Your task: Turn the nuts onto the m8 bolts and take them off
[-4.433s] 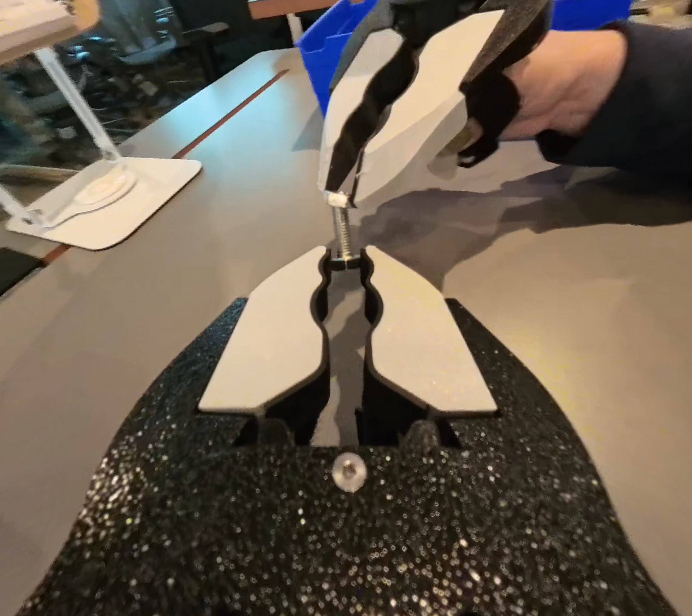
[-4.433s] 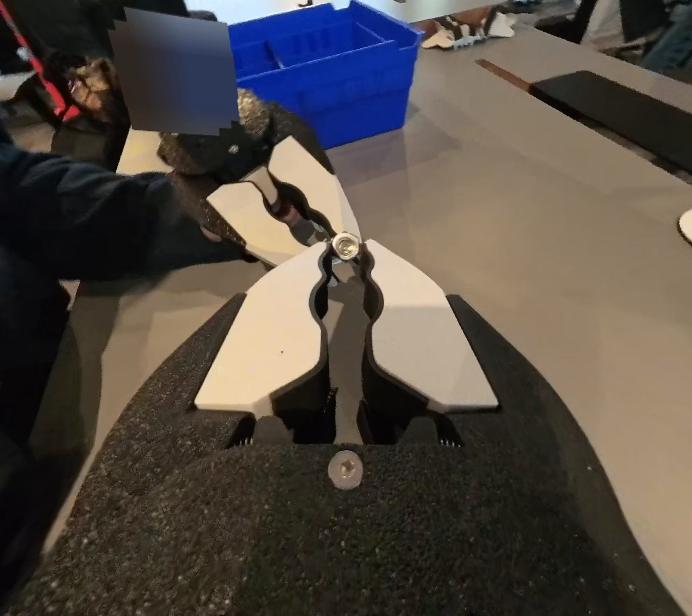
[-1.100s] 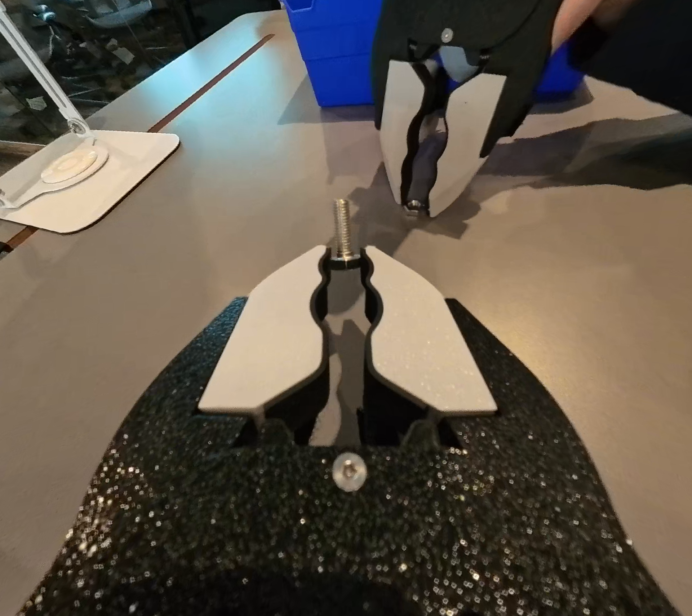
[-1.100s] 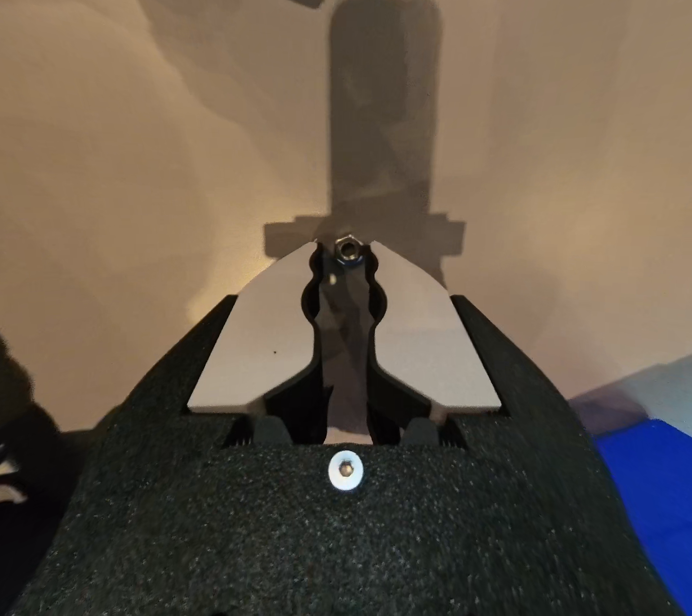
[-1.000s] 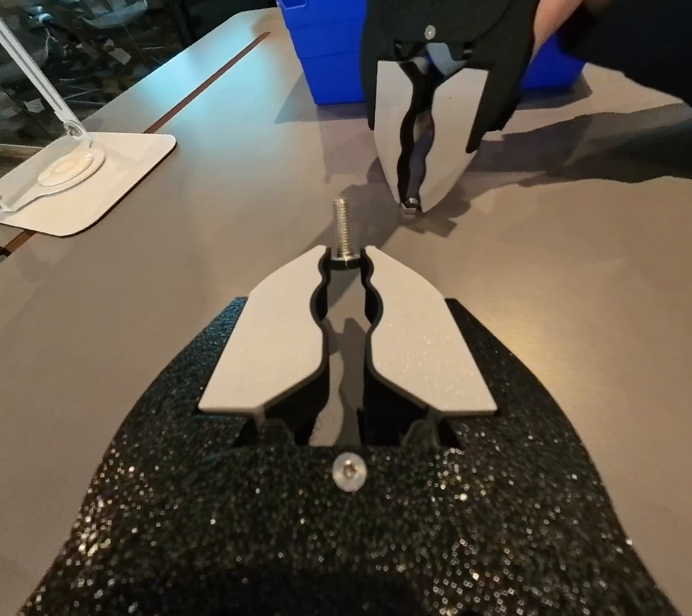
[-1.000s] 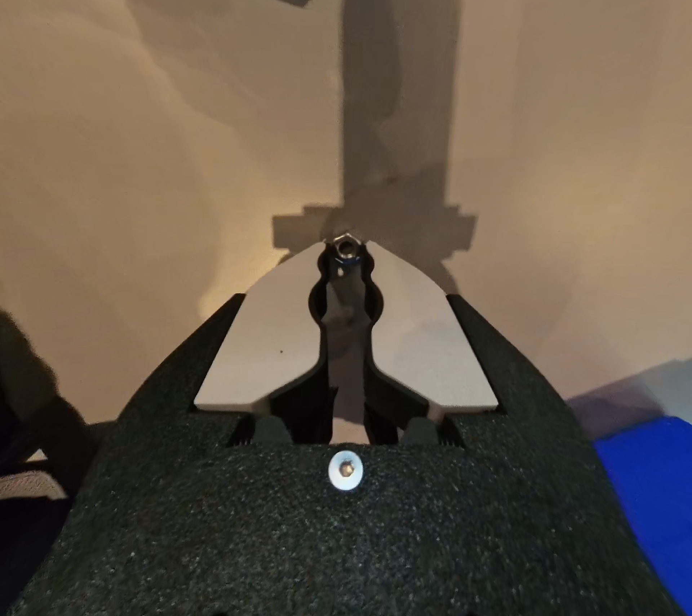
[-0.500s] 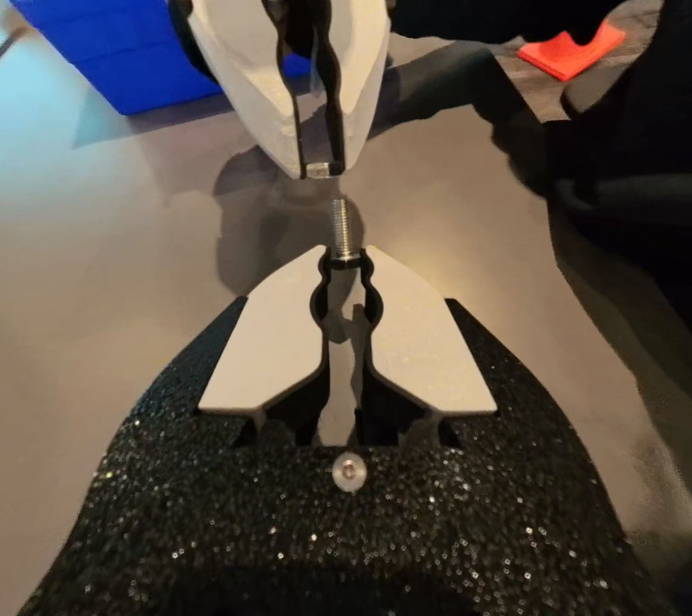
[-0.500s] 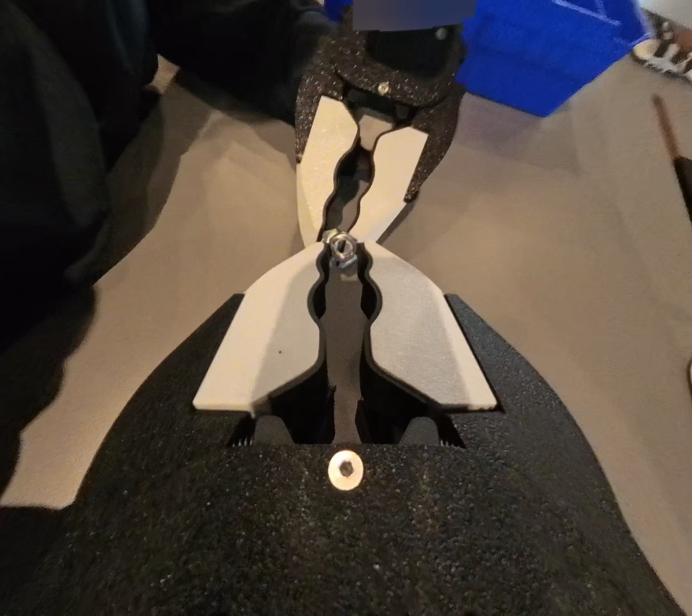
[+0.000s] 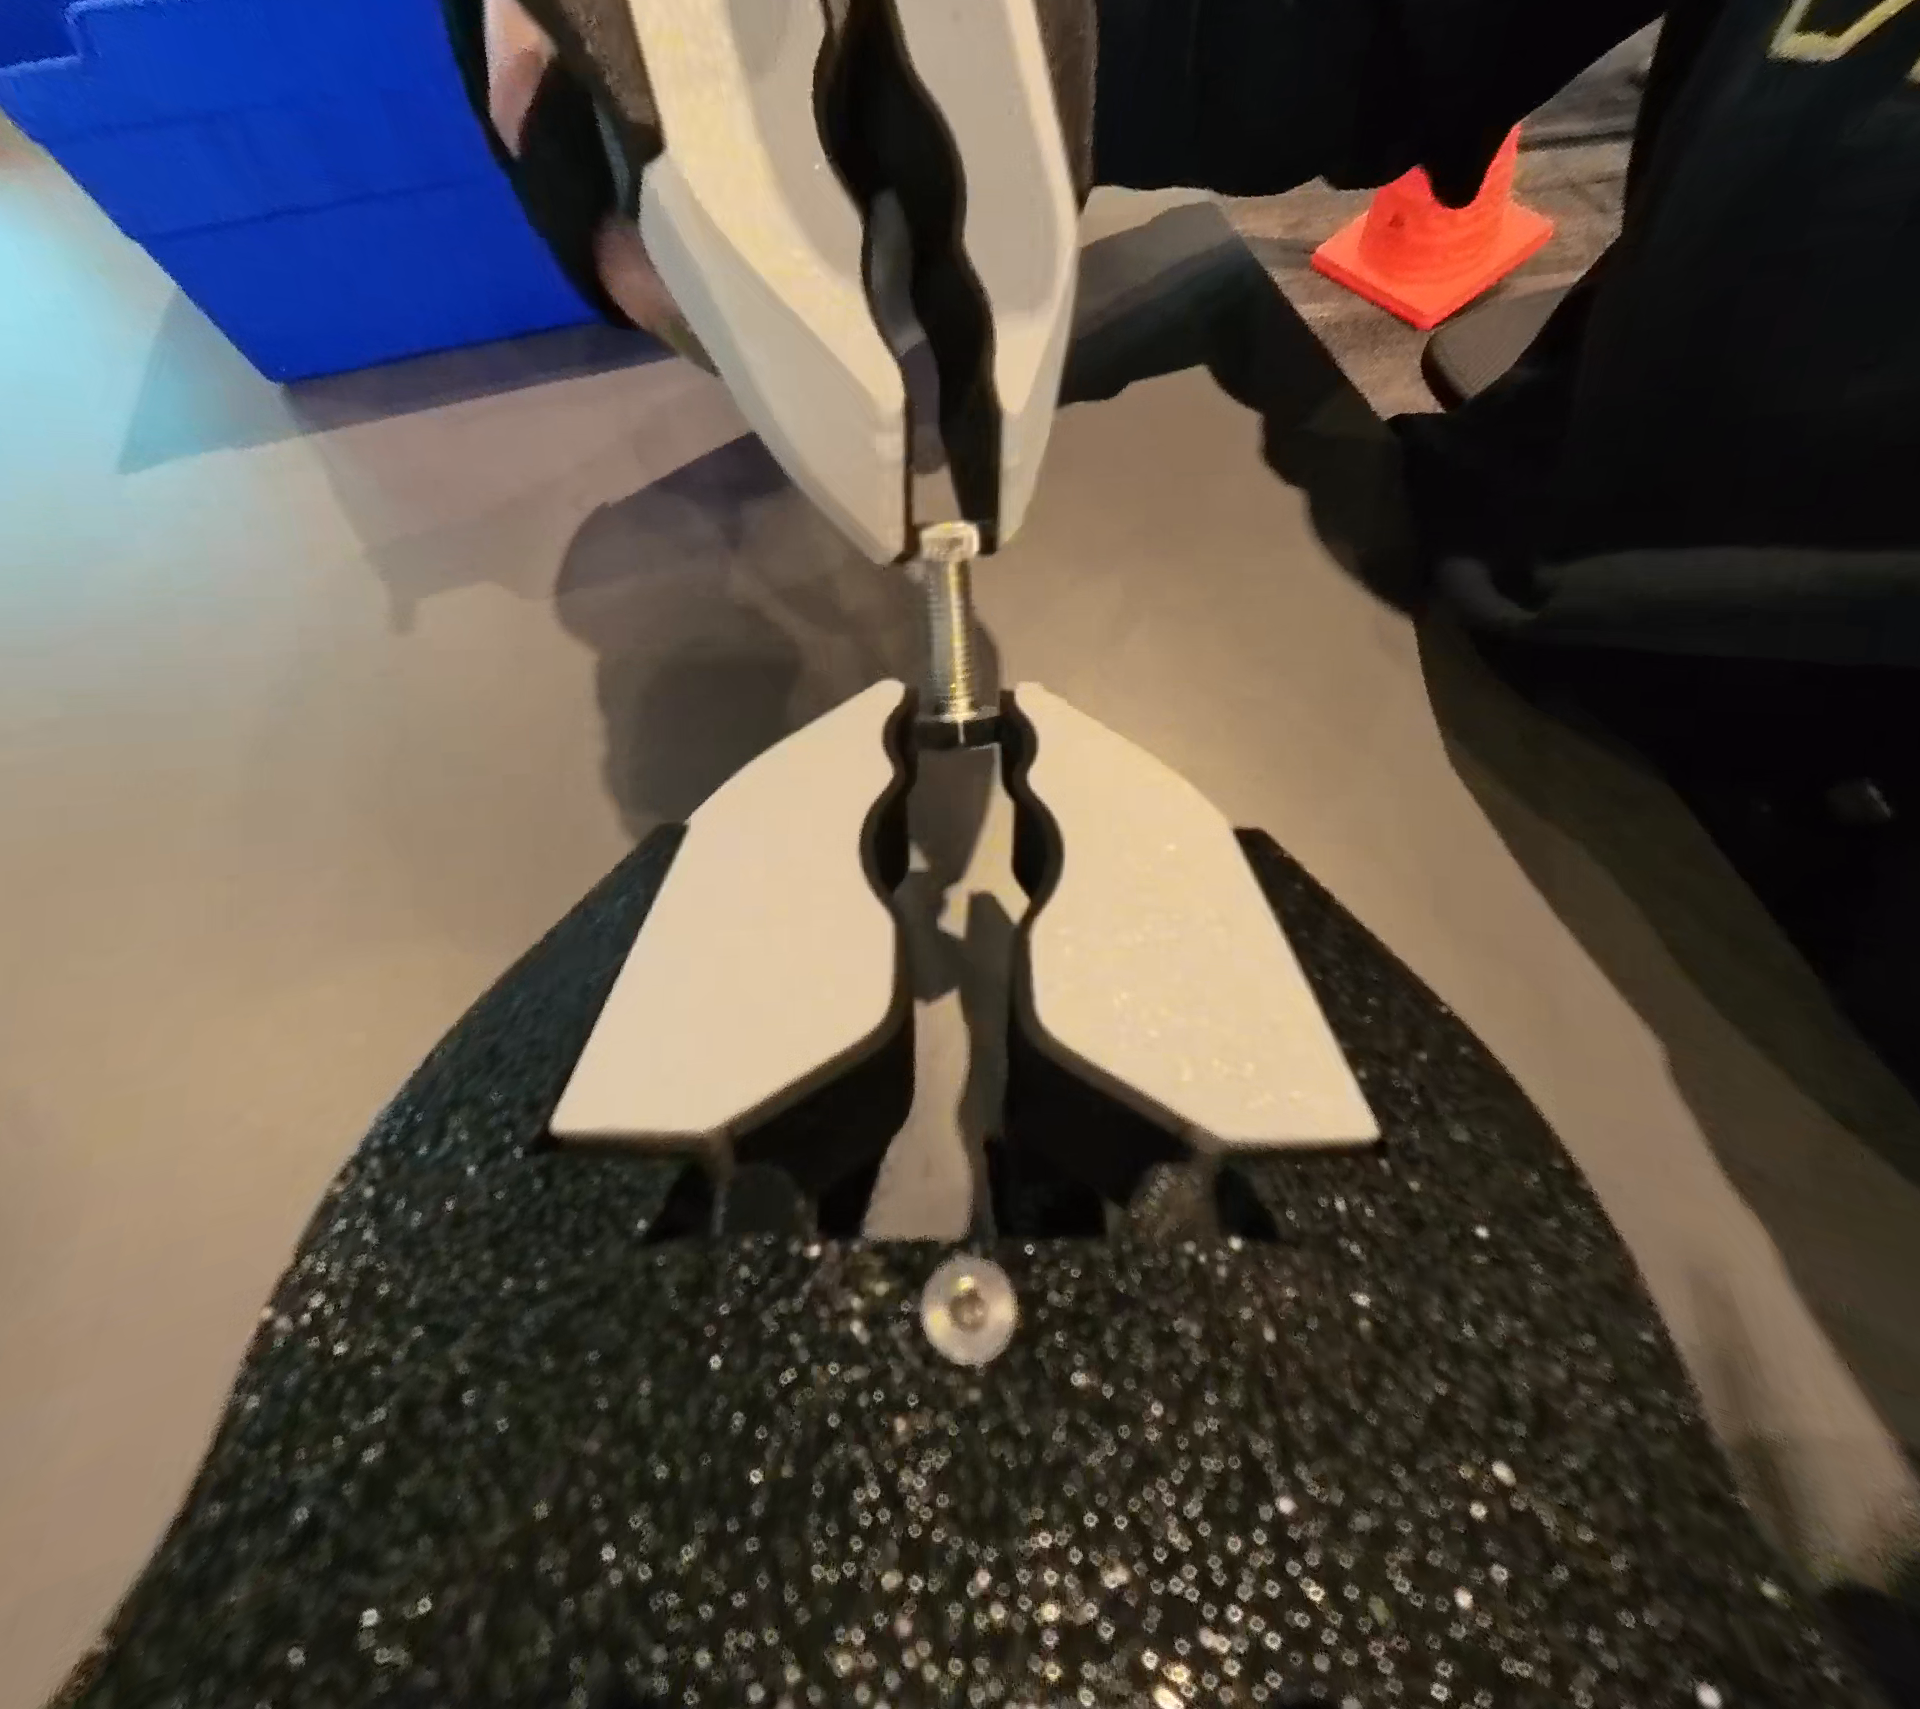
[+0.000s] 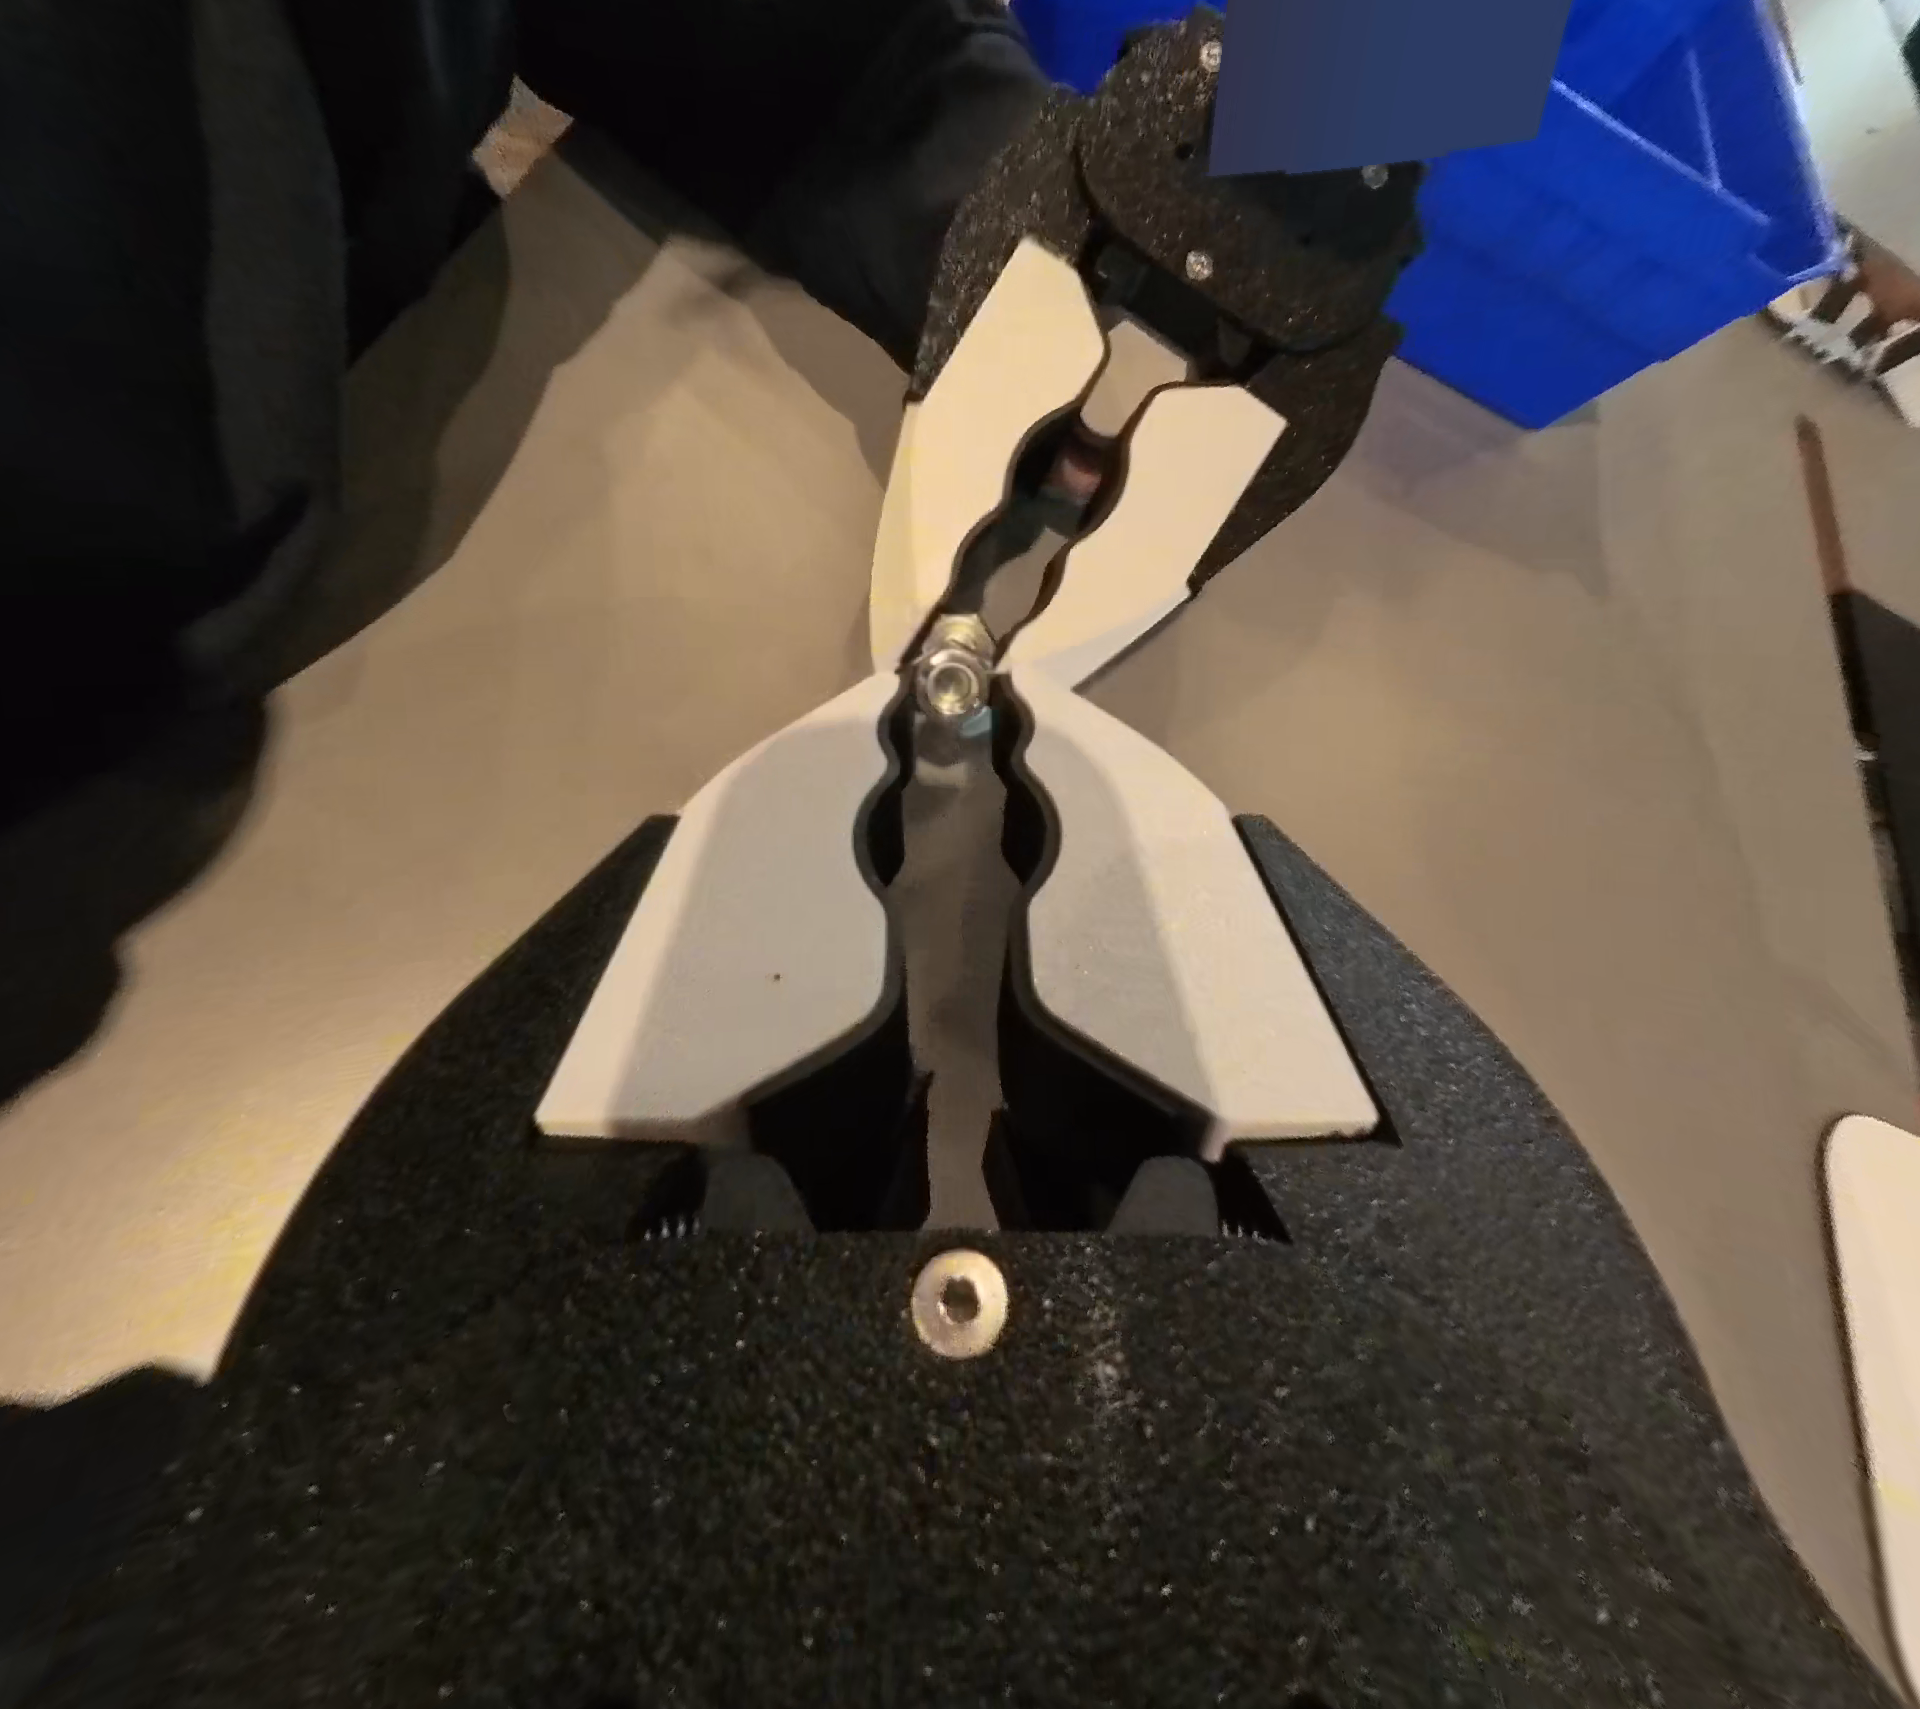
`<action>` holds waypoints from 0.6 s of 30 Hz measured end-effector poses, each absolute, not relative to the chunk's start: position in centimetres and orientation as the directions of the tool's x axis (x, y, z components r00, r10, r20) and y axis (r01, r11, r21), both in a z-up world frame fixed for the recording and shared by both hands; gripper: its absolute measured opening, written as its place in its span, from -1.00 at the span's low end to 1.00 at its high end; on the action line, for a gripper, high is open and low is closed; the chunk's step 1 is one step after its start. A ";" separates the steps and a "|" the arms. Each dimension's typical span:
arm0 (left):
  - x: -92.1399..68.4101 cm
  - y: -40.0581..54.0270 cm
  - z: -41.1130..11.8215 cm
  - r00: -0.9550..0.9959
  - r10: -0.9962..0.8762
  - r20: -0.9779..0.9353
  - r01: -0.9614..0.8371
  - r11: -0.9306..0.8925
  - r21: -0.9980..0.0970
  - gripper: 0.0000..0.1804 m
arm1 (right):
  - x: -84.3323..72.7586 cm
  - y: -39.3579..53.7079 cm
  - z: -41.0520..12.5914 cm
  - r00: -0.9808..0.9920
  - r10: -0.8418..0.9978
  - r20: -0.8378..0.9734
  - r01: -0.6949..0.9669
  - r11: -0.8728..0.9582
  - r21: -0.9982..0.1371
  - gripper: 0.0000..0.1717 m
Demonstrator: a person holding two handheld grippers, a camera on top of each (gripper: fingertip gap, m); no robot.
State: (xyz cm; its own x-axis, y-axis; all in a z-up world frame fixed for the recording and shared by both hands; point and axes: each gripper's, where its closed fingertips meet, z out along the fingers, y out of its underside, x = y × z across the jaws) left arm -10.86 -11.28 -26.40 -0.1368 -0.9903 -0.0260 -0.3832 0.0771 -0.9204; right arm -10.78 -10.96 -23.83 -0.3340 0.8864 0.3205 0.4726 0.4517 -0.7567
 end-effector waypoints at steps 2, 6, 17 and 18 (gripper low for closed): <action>-10.8 -11.4 -26.2 -0.145 -0.989 -0.019 -0.371 0.072 -0.926 -0.84 | -10.8 -11.1 -23.8 -0.338 0.883 0.326 0.465 0.458 -0.758 -0.84; -10.8 -11.4 -26.5 -0.144 -0.989 -0.029 -0.384 0.083 -0.919 -0.84 | -10.7 -11.1 -24.0 -0.335 0.888 0.316 0.475 0.449 -0.757 -0.84; -10.8 -9.0 -26.0 0.040 -0.993 -0.107 -0.400 0.082 -0.913 -0.85 | -10.6 -8.9 -23.8 0.039 0.999 0.029 0.498 0.005 -0.867 -0.84; -10.7 -8.8 -26.0 0.057 -0.990 -0.126 -0.408 0.092 -0.908 -0.85 | -10.5 -8.8 -23.8 0.081 0.997 0.002 0.494 -0.038 -0.868 -0.84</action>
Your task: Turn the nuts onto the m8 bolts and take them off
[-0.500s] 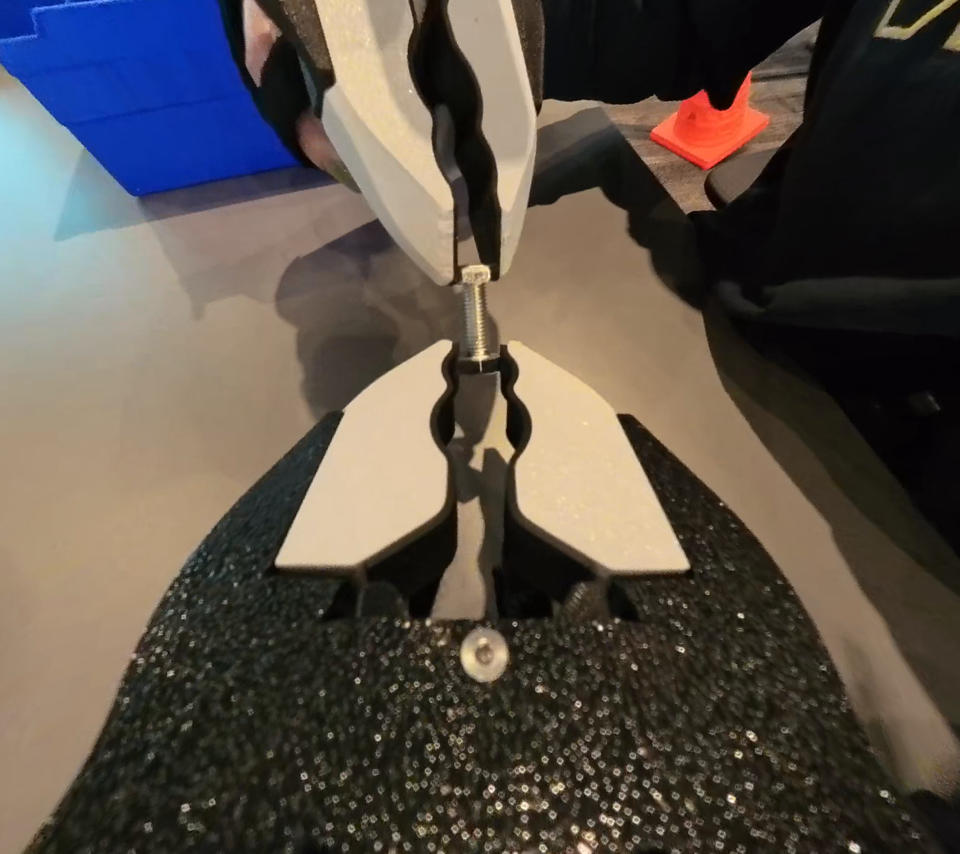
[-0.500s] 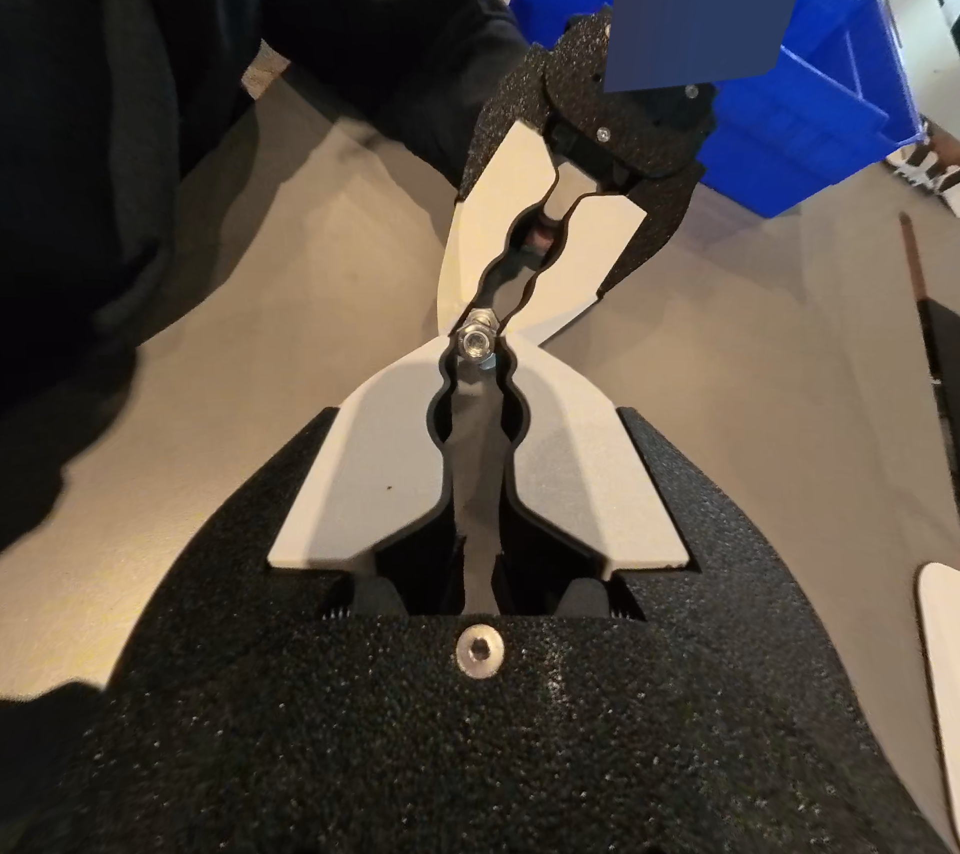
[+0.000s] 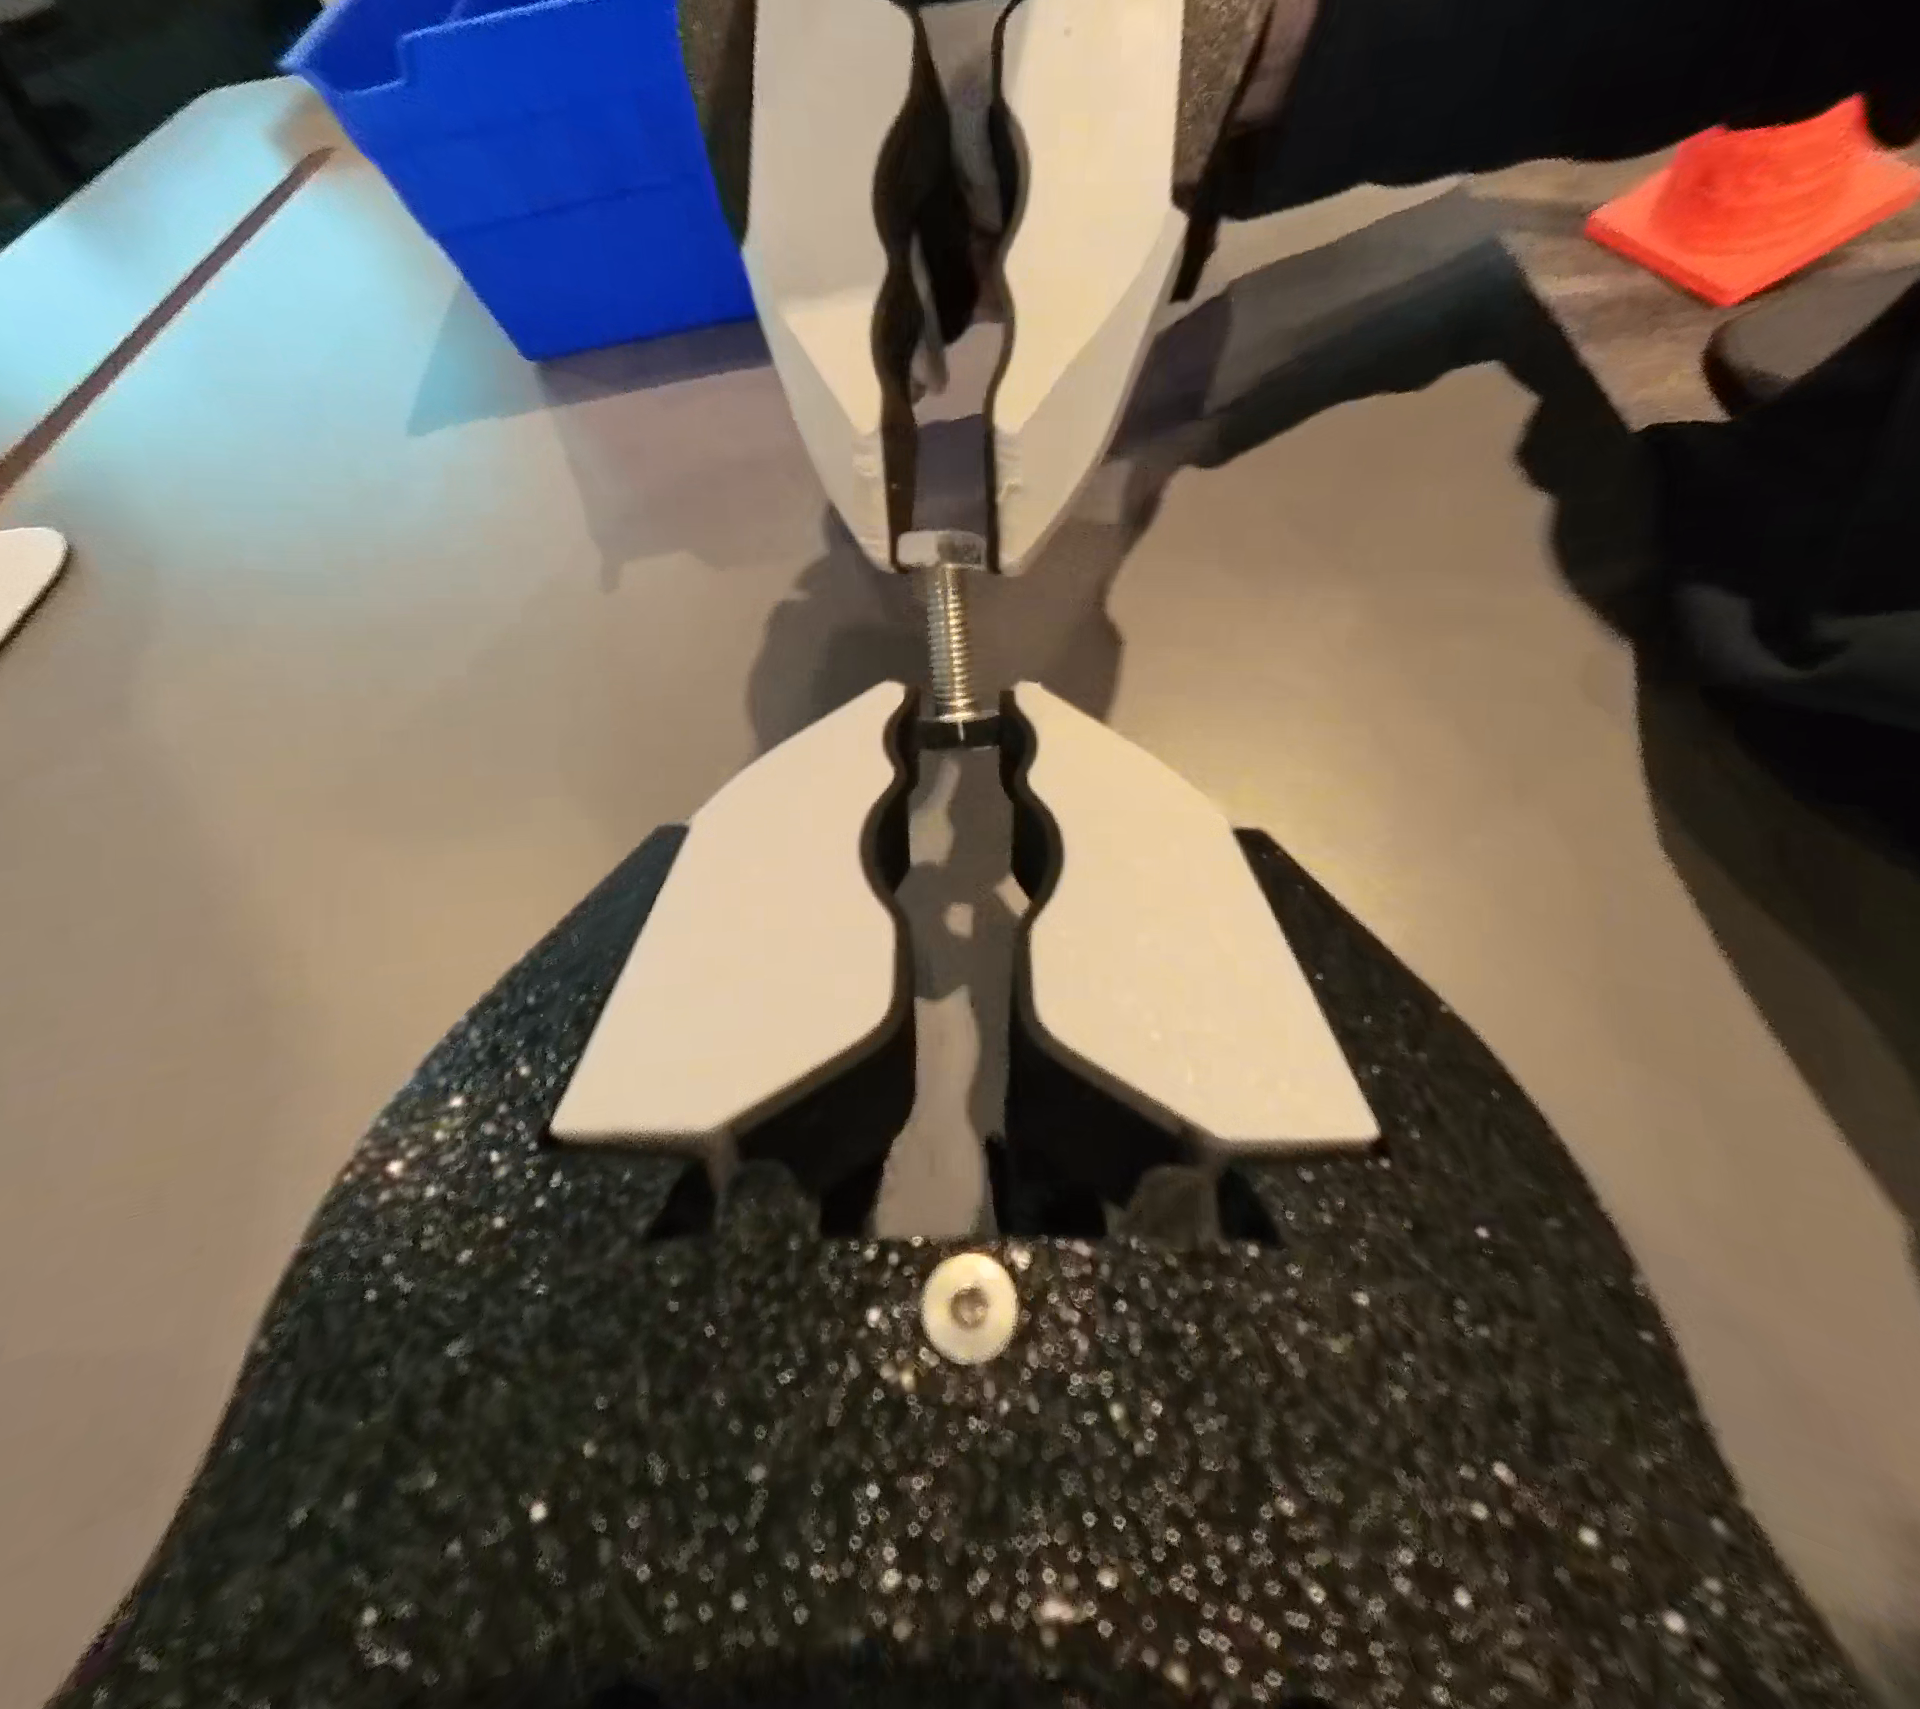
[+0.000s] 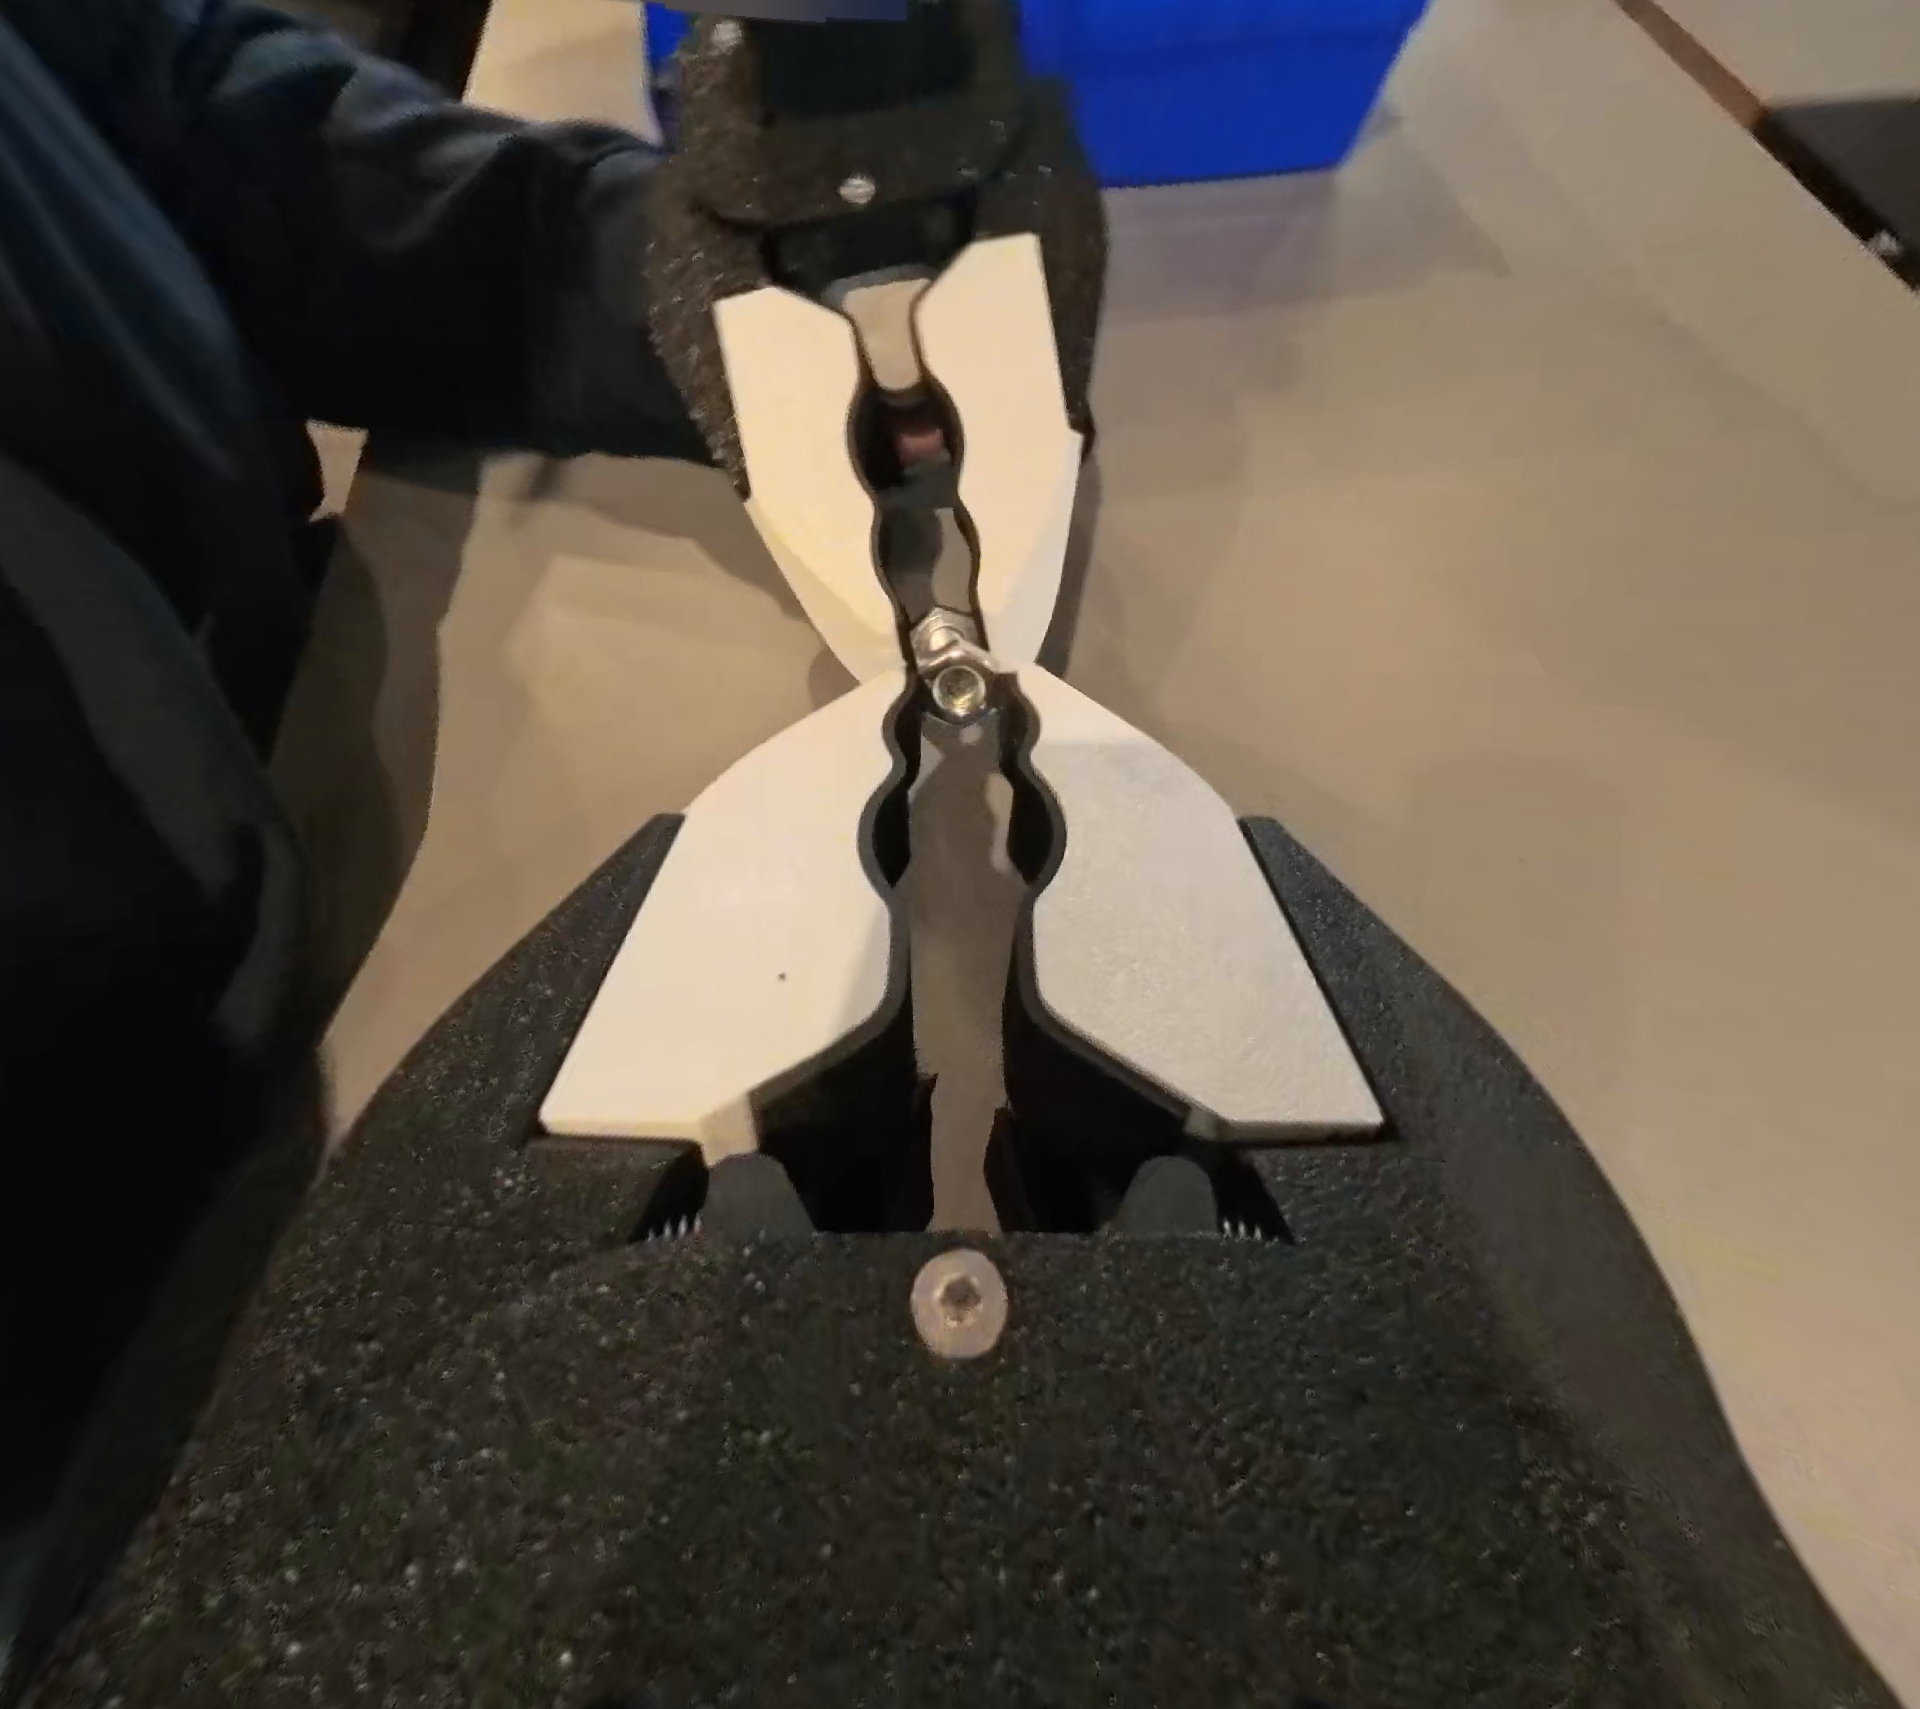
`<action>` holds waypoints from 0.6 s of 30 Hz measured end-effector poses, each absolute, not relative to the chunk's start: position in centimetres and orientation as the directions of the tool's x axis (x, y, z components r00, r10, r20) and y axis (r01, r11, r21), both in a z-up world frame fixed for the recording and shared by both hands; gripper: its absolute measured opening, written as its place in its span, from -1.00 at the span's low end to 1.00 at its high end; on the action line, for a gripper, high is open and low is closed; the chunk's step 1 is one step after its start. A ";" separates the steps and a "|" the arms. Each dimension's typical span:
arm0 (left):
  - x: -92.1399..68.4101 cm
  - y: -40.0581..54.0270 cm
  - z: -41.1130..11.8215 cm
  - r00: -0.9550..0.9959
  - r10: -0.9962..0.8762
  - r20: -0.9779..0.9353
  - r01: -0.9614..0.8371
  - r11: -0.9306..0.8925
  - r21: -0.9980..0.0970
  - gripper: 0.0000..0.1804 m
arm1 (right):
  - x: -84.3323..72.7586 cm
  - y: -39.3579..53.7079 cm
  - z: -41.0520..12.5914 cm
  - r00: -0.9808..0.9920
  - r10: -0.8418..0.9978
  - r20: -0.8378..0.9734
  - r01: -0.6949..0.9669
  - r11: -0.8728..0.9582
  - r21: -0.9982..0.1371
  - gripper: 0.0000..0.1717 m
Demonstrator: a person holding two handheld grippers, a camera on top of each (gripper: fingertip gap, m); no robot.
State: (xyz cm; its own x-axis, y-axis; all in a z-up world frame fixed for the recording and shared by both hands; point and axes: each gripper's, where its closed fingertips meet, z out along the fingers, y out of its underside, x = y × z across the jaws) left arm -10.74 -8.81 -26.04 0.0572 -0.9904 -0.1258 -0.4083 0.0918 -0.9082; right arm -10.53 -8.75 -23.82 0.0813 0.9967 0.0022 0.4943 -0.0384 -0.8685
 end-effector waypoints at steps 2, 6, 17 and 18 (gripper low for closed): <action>-10.7 -8.2 -26.2 0.101 -0.979 -0.176 -0.439 0.115 -0.891 -0.85 | -10.5 -8.3 -24.0 0.181 0.981 -0.066 0.489 -0.148 -0.859 -0.84; -10.7 -7.4 -26.3 0.163 -0.956 -0.244 -0.470 0.142 -0.871 -0.85 | -10.4 -7.7 -24.1 0.371 0.899 -0.233 0.411 -0.384 -0.827 -0.83; -10.8 -6.9 -26.9 0.176 -0.934 -0.312 -0.513 0.184 -0.838 -0.85 | -10.5 -7.6 -24.8 0.421 0.781 -0.461 0.297 -0.599 -0.743 -0.84; -10.8 -6.9 -27.0 0.171 -0.936 -0.307 -0.511 0.182 -0.840 -0.84 | -10.5 -7.6 -24.8 0.419 0.787 -0.453 0.308 -0.592 -0.744 -0.84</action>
